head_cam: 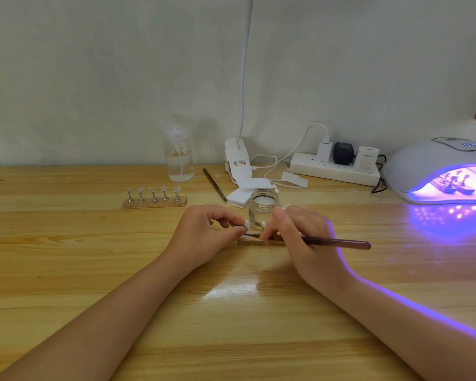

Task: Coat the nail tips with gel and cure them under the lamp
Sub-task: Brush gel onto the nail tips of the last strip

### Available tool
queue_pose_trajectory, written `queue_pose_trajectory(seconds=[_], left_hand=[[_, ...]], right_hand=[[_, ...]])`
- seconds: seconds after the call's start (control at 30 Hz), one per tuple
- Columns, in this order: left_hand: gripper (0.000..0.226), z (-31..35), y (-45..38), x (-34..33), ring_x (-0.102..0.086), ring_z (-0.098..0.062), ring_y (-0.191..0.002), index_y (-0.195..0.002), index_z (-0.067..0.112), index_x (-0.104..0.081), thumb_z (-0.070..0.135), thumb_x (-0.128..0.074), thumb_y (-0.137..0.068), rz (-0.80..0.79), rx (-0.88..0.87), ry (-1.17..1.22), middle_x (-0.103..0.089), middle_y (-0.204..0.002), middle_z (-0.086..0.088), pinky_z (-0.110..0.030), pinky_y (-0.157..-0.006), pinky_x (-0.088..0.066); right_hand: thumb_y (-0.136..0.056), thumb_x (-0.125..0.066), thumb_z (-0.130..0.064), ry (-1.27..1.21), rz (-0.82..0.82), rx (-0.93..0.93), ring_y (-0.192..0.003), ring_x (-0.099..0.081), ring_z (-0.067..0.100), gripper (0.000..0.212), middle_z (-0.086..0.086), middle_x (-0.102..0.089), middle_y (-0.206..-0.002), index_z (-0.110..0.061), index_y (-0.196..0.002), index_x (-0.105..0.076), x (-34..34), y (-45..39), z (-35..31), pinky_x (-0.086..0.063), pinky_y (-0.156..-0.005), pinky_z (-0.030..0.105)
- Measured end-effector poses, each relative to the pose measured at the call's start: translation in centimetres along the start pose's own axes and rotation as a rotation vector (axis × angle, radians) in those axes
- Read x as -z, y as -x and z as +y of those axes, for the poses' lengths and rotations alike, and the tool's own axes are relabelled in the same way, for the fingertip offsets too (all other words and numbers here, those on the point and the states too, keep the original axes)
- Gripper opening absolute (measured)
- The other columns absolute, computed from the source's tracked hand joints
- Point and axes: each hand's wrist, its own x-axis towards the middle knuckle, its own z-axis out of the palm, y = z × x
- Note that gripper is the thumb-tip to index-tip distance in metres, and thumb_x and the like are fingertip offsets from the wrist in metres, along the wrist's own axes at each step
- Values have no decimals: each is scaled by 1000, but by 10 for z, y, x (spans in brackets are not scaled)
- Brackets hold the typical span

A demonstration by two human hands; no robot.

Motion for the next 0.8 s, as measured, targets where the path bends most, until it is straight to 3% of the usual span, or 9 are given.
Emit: queue_pose_trajectory(seconds=[0.1,0.23,0.47,0.67,0.8], left_hand=[[24,0,0,0,-53,4,-65,-63,29,-67,8,-76,-69,5,3,4,-64,-65,11,-3,-60,-39],[22,-1,0,0,-53,4,-65,-63,30,-67,11,-76,-70,3,-1,9,-65,-65,10,-4,-60,-39],[25,-3,0,0,-52,7,-61,-61,32,-65,11,-76,-70,12,0,13,-62,-56,18,-5,-57,-39],[23,-3,1,0,-53,7,-60,-62,31,-66,13,-76,-70,15,-6,18,-62,-57,15,-8,-58,-39],[22,-3,0,0,-53,7,-61,-63,31,-66,12,-76,-70,9,-7,11,-62,-57,17,-7,-58,-38]], right_hand=[[-89,-35,-35,-35,40,-27,-65,-55,-2,47,-16,-57,-57,-15,-60,-65,2,0,-1,-38,-71,16],[-91,-42,-30,42,15,-104,-70,-56,6,32,-11,-61,-63,-26,-66,-61,0,-5,0,-42,-69,22],[-88,-36,-37,-55,-11,-41,-64,-58,3,45,-11,-60,-58,-16,-59,-64,2,0,-1,-41,-72,22],[-90,-44,-33,13,30,-155,-72,-58,6,31,-13,-63,-64,-30,-64,-61,2,-6,-1,-43,-72,25],[-90,-46,-34,-53,-10,-129,-66,-59,7,35,-5,-65,-63,-21,-65,-66,1,-4,-2,-45,-68,26]])
